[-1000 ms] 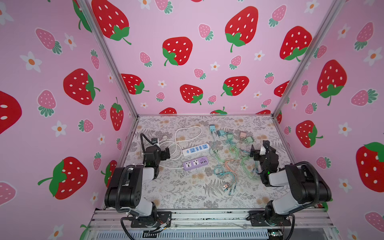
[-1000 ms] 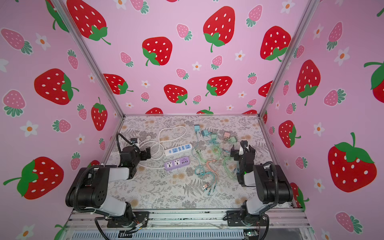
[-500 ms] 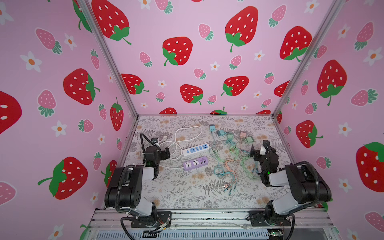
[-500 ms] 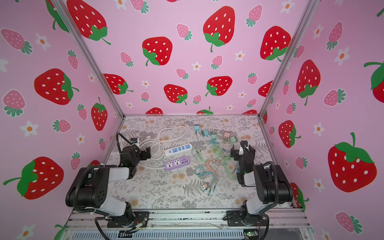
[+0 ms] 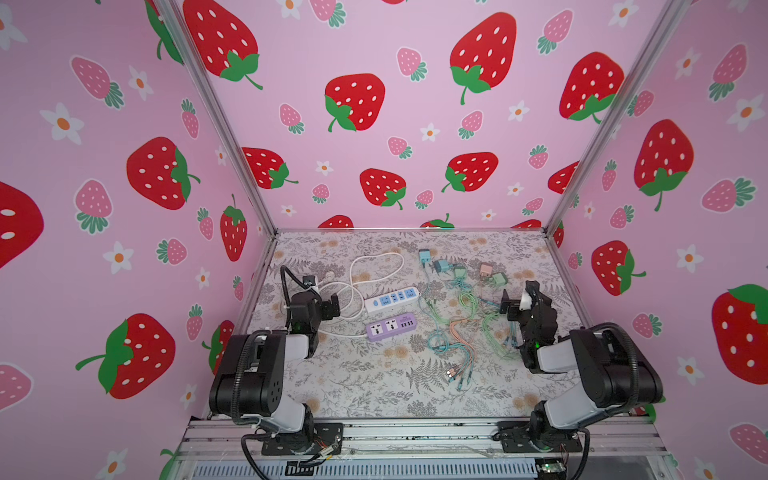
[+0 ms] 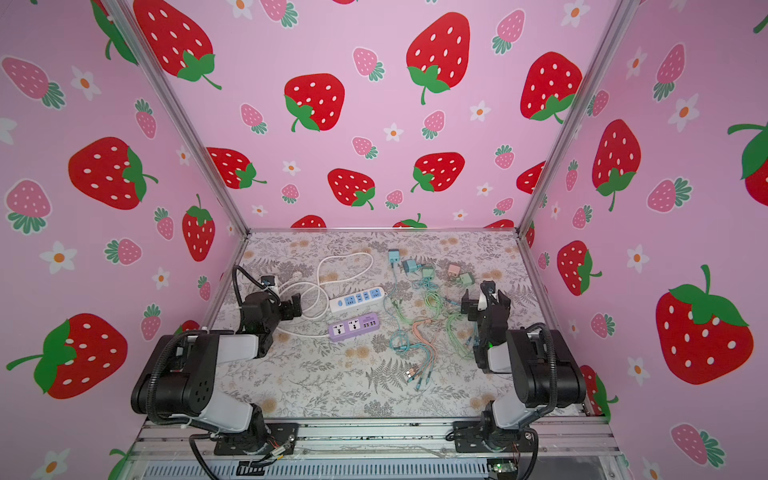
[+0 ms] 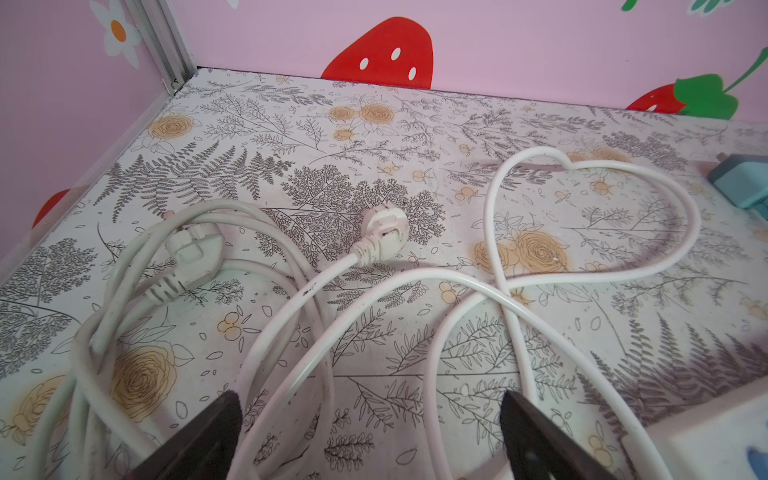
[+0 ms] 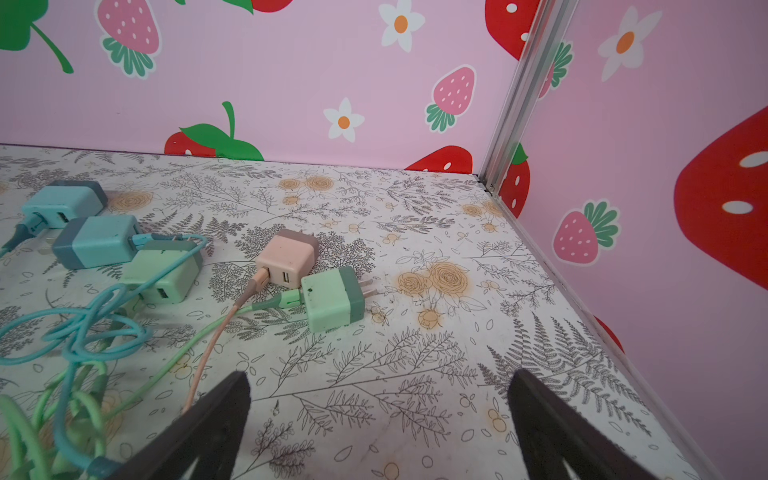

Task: Insert the plug

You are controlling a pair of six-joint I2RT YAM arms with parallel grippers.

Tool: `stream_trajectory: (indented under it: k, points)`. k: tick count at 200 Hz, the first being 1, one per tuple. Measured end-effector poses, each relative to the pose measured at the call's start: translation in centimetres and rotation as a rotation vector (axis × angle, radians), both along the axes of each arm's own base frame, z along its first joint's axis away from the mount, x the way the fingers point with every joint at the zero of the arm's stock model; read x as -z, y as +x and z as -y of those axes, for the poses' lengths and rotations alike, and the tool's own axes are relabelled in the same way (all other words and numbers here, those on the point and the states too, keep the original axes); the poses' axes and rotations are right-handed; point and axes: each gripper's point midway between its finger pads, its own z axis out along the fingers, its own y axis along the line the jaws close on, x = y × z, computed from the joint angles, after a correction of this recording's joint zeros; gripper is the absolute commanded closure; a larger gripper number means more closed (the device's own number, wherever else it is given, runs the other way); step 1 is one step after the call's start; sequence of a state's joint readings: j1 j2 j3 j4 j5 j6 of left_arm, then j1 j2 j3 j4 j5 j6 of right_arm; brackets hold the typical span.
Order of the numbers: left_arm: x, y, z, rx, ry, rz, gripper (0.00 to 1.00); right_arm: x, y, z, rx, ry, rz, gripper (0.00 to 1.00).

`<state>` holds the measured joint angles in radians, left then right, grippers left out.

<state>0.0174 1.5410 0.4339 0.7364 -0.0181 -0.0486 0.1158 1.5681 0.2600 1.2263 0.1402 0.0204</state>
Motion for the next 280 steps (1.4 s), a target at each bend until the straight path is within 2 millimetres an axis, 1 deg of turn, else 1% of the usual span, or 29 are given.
stream_trajectory:
  k: [17,31,45,66,87,110,128,140,172,198,223,253,280]
  points:
    - [0.0,0.0,-0.1,-0.007,0.003,-0.002,0.01,-0.1,0.2,0.0,0.002,-0.002,-0.016,0.01]
    - [-0.2,0.0,-0.2,-0.018,0.011,-0.012,0.01,-1.3,0.6,0.0,0.005,0.0,0.004,0.01]
    - [-1.2,-0.1,-0.2,-0.031,0.024,-0.009,0.01,-2.7,0.8,0.1,0.01,0.003,0.027,0.02]
    - [-4.0,-0.3,0.0,-0.053,0.041,0.026,0.01,-3.8,1.1,0.1,0.012,0.007,0.029,0.03]
    - [-7.4,-0.5,0.4,-0.074,0.045,0.061,0.01,-4.1,1.2,-0.4,0.003,0.005,0.0,0.04]
    - [-10.6,-0.7,1.4,-0.079,0.054,0.073,0.01,-4.5,1.1,-1.6,-0.029,-0.001,-0.039,0.06]
    - [-12.1,-1.3,2.7,-0.062,0.049,0.059,0.0,-5.1,1.1,-3.1,-0.064,-0.01,-0.067,0.06]
    - [-12.3,-1.8,3.4,-0.042,0.043,0.03,0.0,-5.5,1.0,-4.1,-0.092,-0.017,-0.084,0.06]
    - [-11.6,-3.3,4.9,0.001,0.015,-0.092,0.02,-6.4,0.8,-7.0,-0.18,-0.041,-0.135,0.08]
    - [-11.4,-4.5,7.0,0.07,-0.029,-0.181,0.03,-7.0,0.6,-9.3,-0.242,-0.058,-0.179,0.1]
    - [-11.0,-5.9,8.8,0.124,-0.074,-0.252,0.04,-7.8,0.9,-11.6,-0.285,-0.075,-0.22,0.13]
    - [-10.2,-7.9,10.2,0.166,-0.124,-0.329,0.06,-8.6,1.8,-13.6,-0.316,-0.082,-0.264,0.14]
    - [-10.6,-9.4,11.3,0.2,-0.18,-0.352,0.07,-8.9,2.5,-14.6,-0.322,-0.071,-0.302,0.16]
